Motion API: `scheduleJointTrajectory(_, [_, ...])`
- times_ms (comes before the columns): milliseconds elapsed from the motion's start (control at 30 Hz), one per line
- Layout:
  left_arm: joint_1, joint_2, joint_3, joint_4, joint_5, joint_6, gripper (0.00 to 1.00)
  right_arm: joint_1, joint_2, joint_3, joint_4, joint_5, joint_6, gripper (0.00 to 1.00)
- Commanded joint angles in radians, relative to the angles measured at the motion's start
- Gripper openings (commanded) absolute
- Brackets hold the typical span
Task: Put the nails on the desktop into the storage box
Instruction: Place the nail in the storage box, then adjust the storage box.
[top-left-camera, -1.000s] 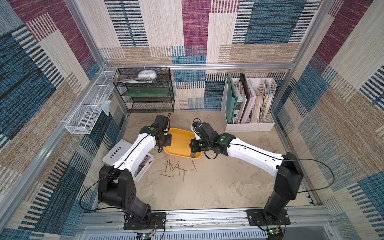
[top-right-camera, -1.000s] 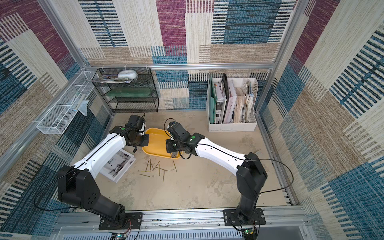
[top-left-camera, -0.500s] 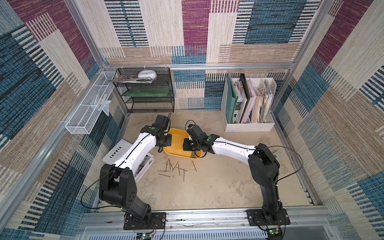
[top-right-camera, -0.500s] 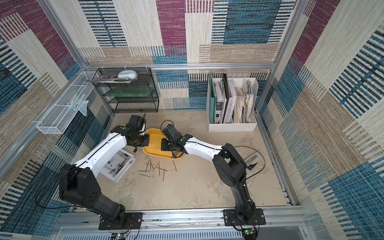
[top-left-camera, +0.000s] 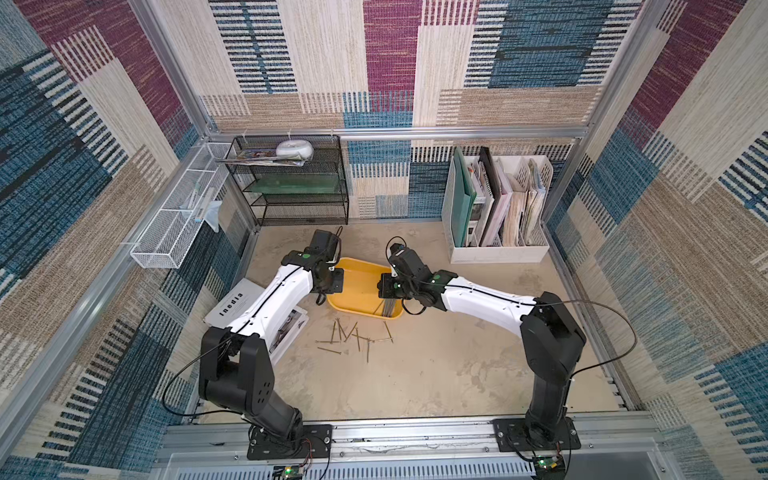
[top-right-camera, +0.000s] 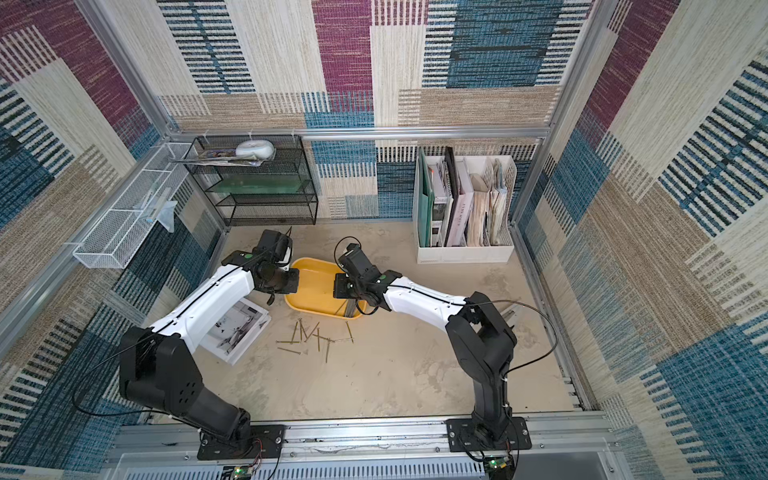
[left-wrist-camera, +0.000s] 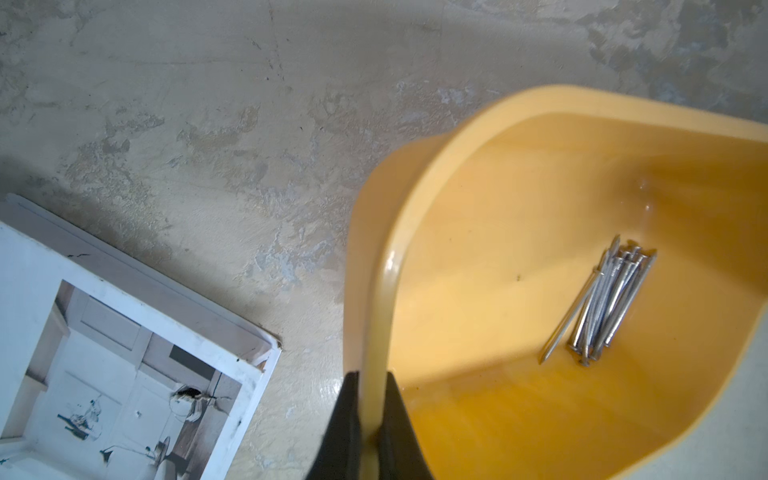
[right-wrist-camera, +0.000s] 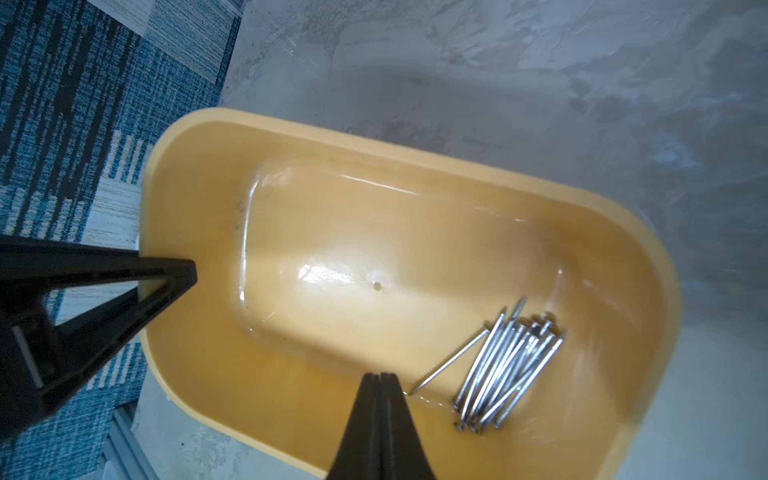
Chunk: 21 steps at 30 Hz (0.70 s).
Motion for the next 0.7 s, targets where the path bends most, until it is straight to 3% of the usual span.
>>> scheduleJointTrajectory(0, [0.0,0.006,0.009,-0.002,0.013,0.005,0.0,0.001,-0.049,-0.043,-0.033,0.033,-0.128,0.0])
scheduleJointTrajectory(233, [0.018,0.013,0.019,-0.004,0.0,0.047,0.0,-0.007,-0.185,-0.227,-0.026,0.075,-0.16,0.0])
scheduleJointTrajectory(400, [0.029,0.074,0.182,-0.151,0.09,0.047,0.0,-0.032,-0.248,-0.277,-0.064,0.076,-0.175,0.0])
scheduleJointTrajectory(500, [0.001,0.184,0.336,-0.279,-0.007,0.077,0.0,-0.062,-0.269,-0.303,-0.046,0.055,-0.19,0.0])
scheduleJointTrajectory(667, [-0.073,0.175,0.334,-0.213,-0.119,0.104,0.0,-0.099,-0.258,-0.352,-0.003,0.012,-0.215,0.0])
